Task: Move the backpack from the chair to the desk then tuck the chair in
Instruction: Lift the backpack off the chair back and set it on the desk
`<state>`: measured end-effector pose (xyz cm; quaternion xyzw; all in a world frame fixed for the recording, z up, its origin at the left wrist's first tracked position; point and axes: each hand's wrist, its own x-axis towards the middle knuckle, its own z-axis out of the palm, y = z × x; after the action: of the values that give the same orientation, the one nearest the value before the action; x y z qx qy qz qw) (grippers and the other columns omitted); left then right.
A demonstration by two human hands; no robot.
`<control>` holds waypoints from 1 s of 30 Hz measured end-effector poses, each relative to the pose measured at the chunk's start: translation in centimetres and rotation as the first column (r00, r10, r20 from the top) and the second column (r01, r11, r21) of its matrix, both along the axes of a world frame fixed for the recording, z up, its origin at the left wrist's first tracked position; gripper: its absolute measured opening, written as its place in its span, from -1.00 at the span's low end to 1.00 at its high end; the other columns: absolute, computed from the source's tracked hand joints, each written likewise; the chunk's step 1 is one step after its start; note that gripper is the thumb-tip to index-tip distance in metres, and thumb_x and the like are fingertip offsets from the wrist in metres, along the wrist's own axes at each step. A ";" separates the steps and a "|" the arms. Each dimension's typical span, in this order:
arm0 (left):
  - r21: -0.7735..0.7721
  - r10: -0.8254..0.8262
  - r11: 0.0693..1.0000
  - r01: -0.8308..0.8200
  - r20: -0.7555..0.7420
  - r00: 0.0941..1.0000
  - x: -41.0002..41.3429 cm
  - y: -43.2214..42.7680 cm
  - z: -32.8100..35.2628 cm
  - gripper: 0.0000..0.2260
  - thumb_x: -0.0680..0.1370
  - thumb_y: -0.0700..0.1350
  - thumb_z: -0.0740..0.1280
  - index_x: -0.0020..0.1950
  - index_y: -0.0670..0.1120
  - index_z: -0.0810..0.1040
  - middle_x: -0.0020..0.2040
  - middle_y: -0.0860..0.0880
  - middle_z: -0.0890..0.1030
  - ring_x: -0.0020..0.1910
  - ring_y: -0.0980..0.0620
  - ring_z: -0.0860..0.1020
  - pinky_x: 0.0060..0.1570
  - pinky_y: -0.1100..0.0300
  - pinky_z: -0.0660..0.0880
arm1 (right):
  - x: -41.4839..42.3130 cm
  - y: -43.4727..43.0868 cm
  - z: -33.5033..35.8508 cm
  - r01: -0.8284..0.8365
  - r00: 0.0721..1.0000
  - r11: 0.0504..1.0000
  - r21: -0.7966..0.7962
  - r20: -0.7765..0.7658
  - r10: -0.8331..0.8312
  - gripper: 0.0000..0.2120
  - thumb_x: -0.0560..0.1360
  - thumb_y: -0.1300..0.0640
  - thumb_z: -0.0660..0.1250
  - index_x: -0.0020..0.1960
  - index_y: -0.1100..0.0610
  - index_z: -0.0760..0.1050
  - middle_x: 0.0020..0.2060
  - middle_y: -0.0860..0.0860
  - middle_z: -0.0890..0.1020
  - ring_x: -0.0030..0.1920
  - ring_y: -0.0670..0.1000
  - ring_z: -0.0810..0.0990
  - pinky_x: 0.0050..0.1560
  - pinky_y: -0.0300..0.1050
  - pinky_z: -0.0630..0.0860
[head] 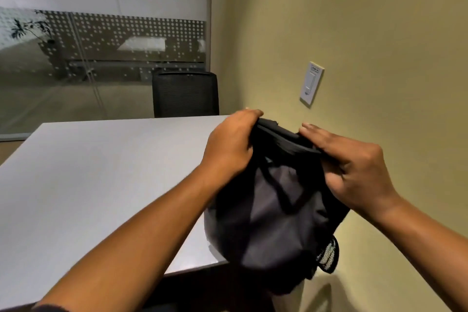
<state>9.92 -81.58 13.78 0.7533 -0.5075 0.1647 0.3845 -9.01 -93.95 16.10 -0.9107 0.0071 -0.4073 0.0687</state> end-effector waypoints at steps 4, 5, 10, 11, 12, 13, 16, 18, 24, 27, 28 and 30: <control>0.110 0.156 0.982 -0.155 0.003 0.988 3.8 -4.3 -0.2 -0.74 0.47 -0.16 0.35 0.15 -0.01 0.52 0.09 -0.01 0.63 0.09 -0.13 0.54 -0.04 0.03 0.50 | 4.3 -3.9 -0.9 0.140 0.990 0.978 0.152 -0.025 -0.138 -0.49 0.33 0.45 0.27 0.24 0.17 0.57 0.17 0.05 0.62 0.19 -0.05 0.57 0.32 -0.24 0.38; 0.132 0.206 0.971 -0.200 -0.033 0.978 4.1 -4.8 -0.8 -0.78 0.48 -0.08 0.38 0.12 -0.01 0.53 0.06 -0.01 0.63 0.05 -0.12 0.55 -0.08 0.05 0.50 | 5.0 -4.8 -1.8 0.179 0.983 0.963 0.203 -0.068 -0.168 -0.50 0.34 0.46 0.28 0.23 0.16 0.57 0.16 0.06 0.63 0.19 -0.02 0.58 0.32 -0.24 0.37; 0.252 0.221 0.953 -0.170 -0.190 0.957 2.8 -4.1 -6.1 -0.62 0.49 0.07 0.39 0.28 0.02 0.49 0.21 -0.04 0.59 0.16 -0.12 0.53 0.07 0.03 0.49 | 5.7 -8.5 -6.6 0.347 0.929 0.896 0.276 -0.230 -0.289 -0.54 0.42 0.38 0.28 0.26 0.06 0.56 0.18 0.02 0.64 0.19 0.09 0.60 0.27 -0.11 0.44; 0.276 0.204 0.951 -0.141 -0.215 0.955 2.5 -3.6 -7.4 -0.61 0.49 0.10 0.38 0.28 0.03 0.49 0.21 -0.03 0.60 0.15 -0.12 0.54 0.05 0.04 0.50 | 5.7 -9.0 -6.6 0.380 0.919 0.877 0.295 -0.227 -0.322 -0.54 0.43 0.36 0.28 0.27 0.03 0.54 0.20 0.01 0.63 0.19 0.10 0.58 0.26 -0.10 0.44; 0.304 0.199 0.945 -0.118 -0.250 0.948 2.0 -3.2 -9.0 -0.60 0.48 0.12 0.38 0.28 0.05 0.48 0.21 -0.03 0.60 0.14 -0.12 0.55 0.05 0.04 0.51 | 5.7 -9.5 -6.5 0.411 0.905 0.861 0.299 -0.250 -0.345 -0.53 0.45 0.33 0.27 0.30 0.01 0.51 0.22 0.00 0.61 0.21 0.10 0.56 0.24 -0.09 0.44; 0.336 0.211 0.936 -0.108 -0.288 0.934 1.4 -3.0 -10.6 -0.59 0.48 0.14 0.37 0.30 0.06 0.47 0.22 -0.02 0.59 0.15 -0.11 0.55 0.06 0.05 0.51 | 5.6 -10.2 -6.6 0.443 0.883 0.850 0.286 -0.301 -0.359 -0.52 0.47 0.29 0.28 0.34 -0.01 0.46 0.26 -0.01 0.58 0.24 0.11 0.53 0.24 -0.06 0.43; 0.406 0.280 0.907 -0.113 -0.378 0.883 -0.8 -2.9 -14.6 -0.47 0.49 0.17 0.36 0.40 0.01 0.40 0.35 -0.01 0.50 0.28 -0.07 0.47 0.18 0.07 0.45 | 5.3 -11.3 -6.7 0.503 0.801 0.855 0.126 -0.439 -0.407 -0.34 0.45 0.10 0.40 0.48 0.02 0.23 0.43 0.02 0.39 0.42 0.11 0.32 0.38 0.04 0.32; 0.402 0.301 0.908 -0.118 -0.429 0.852 -2.8 -3.3 -16.6 -0.44 0.50 0.18 0.34 0.43 0.00 0.35 0.40 0.00 0.45 0.33 -0.04 0.43 0.23 0.08 0.41 | 4.8 -11.1 -6.9 0.439 0.822 0.896 -0.061 -0.375 -0.428 -0.22 0.41 0.01 0.45 0.51 0.08 0.15 0.50 0.06 0.28 0.52 0.10 0.13 0.50 0.06 0.10; 0.403 0.339 0.910 -0.099 -0.586 0.736 -8.6 -4.3 -21.9 -0.30 0.51 0.27 0.25 0.53 -0.04 0.12 0.54 0.01 0.23 0.47 -0.01 0.27 0.32 0.09 0.30 | 3.7 -7.5 -10.6 -0.075 0.936 0.961 -0.266 -0.350 -0.023 -0.51 0.48 0.06 0.32 0.39 0.12 0.39 0.39 0.06 0.45 0.48 0.09 0.26 0.48 0.08 0.15; 0.426 0.359 0.899 -0.101 -0.586 0.726 -10.1 -5.5 -24.3 -0.23 0.52 0.32 0.17 0.57 -0.06 0.00 0.59 -0.03 0.05 0.53 0.01 0.10 0.42 0.07 0.22 | 4.1 -7.2 -13.7 -0.058 0.848 0.960 -0.275 -0.521 -0.098 -0.47 0.48 0.01 0.30 0.43 0.08 0.34 0.39 0.04 0.45 0.46 0.09 0.29 0.47 0.06 0.18; 0.429 0.367 0.897 -0.105 -0.590 0.719 -10.6 -5.9 -25.0 -0.24 0.54 0.32 0.14 0.58 -0.07 -0.02 0.59 -0.04 0.03 0.54 0.01 0.06 0.44 0.06 0.19 | 4.3 -7.4 -14.5 -0.032 0.818 0.957 -0.289 -0.558 -0.141 -0.47 0.49 0.00 0.28 0.43 0.08 0.33 0.39 0.06 0.45 0.46 0.10 0.30 0.46 0.07 0.20; 0.439 0.379 0.893 -0.097 -0.618 0.689 -11.1 -6.8 -26.2 -0.28 0.57 0.30 0.08 0.58 -0.07 -0.06 0.60 -0.05 -0.01 0.55 -0.02 0.00 0.47 0.03 0.12 | 4.6 -8.2 -15.8 0.019 0.747 0.949 -0.314 -0.627 -0.223 -0.47 0.50 -0.05 0.25 0.44 0.09 0.33 0.41 0.08 0.43 0.46 0.11 0.30 0.44 0.09 0.23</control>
<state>-1.15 -88.37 -12.41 0.8786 -0.2453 -0.1772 0.3695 -4.44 -102.14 0.25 -0.9927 0.0308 -0.0630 -0.0983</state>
